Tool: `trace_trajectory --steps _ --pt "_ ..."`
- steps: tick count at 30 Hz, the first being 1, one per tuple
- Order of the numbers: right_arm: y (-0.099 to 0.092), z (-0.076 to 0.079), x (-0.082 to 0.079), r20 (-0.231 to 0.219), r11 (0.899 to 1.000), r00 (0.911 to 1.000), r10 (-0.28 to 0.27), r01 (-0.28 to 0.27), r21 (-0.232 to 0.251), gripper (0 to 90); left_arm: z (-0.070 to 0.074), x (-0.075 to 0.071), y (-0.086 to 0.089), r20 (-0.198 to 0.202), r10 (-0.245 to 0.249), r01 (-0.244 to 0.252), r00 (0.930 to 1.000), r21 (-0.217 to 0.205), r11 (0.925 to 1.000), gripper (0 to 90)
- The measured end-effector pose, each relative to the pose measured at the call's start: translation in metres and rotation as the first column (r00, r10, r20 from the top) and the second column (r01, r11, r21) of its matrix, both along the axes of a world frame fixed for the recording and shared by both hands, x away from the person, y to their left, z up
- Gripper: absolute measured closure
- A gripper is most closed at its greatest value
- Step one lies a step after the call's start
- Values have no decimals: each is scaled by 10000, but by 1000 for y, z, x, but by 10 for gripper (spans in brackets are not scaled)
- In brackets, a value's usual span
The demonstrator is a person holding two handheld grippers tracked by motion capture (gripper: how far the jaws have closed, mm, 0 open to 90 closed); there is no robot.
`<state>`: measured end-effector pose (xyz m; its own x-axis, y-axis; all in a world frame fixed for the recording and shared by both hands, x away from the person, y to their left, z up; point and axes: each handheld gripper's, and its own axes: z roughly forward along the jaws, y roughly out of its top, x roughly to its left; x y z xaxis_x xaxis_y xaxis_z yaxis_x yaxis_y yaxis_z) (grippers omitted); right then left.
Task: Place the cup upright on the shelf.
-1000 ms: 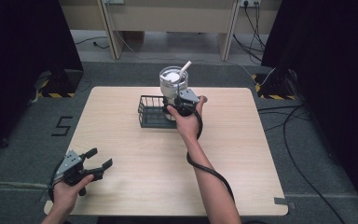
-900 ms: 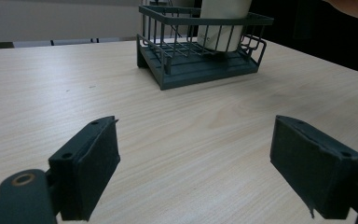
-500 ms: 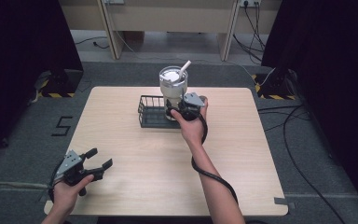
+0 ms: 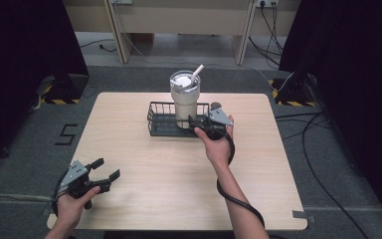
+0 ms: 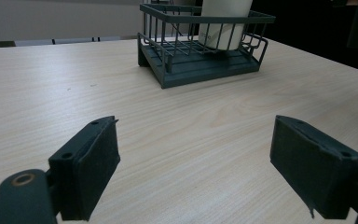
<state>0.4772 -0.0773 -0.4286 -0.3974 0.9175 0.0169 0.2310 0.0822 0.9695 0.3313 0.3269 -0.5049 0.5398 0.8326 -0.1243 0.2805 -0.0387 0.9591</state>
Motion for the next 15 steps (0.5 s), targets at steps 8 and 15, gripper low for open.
trace_trajectory --steps 8,15 --pt "-21 -5 -19 -94 9999 9999 -113 113 28 153 0 0 0 -10 24 -24 10000 46 10000 148" --pt "-37 -8 -32 -146 9999 9998 -148 148 6 153 0 0 0 -9 60 -60 10000 29 10000 147"
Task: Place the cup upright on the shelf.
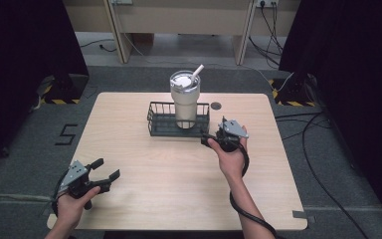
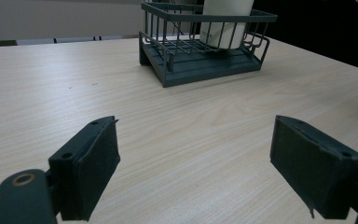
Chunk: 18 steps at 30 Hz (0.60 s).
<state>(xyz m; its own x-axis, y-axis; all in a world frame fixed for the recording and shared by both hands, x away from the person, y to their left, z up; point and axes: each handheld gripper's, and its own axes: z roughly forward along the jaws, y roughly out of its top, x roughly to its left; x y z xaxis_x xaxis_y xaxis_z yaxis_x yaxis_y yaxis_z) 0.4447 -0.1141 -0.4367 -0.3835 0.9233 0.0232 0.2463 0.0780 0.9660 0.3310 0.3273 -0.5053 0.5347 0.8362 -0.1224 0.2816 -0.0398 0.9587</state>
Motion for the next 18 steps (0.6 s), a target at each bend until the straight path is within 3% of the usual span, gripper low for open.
trace_trajectory --steps 18 --pt "-34 -21 -32 -253 9996 9995 -194 188 -210 155 -1 0 -1 -40 20 -20 10000 13 10000 148"
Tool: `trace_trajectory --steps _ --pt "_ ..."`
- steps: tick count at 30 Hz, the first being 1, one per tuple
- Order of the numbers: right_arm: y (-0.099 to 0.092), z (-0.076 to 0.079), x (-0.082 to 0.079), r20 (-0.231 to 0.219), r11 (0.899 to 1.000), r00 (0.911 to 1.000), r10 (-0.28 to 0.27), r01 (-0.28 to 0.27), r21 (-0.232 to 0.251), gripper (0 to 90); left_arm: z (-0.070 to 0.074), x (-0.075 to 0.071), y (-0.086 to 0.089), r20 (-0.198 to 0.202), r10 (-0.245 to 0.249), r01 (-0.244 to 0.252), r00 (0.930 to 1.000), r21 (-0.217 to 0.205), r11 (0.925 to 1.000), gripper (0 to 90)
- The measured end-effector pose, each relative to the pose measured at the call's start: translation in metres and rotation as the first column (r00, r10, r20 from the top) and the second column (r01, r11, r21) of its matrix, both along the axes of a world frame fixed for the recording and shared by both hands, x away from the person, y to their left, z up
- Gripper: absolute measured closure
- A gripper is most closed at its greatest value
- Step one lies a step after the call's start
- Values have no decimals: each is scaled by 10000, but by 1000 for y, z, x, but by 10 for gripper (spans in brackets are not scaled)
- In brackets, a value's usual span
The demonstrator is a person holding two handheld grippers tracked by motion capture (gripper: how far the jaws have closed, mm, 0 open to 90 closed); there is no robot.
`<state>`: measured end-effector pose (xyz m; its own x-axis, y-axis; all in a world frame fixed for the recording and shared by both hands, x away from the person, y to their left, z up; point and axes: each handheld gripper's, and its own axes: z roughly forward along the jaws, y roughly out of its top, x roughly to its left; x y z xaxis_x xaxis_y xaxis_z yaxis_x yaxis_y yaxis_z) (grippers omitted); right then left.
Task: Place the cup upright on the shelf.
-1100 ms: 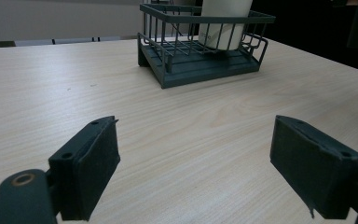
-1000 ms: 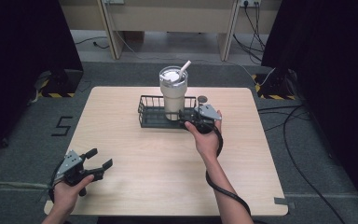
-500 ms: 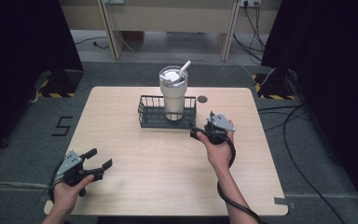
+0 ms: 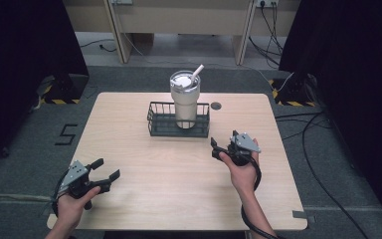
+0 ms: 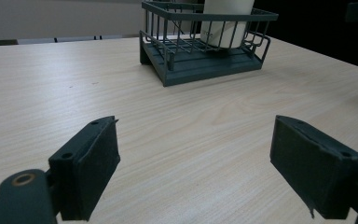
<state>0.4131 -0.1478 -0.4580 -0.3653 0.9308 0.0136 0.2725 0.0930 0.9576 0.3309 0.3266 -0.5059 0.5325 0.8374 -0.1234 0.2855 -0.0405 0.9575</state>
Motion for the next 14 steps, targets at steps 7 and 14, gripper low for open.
trace_trajectory --steps 7,14 --pt "-19 -11 -17 -152 9997 9996 -223 225 112 160 -1 0 -1 -19 17 -17 10000 15 10000 148" --pt "-37 -14 -29 -705 9926 9972 -260 341 1162 242 0 1 -2 -9 32 -32 10000 70 10000 148"
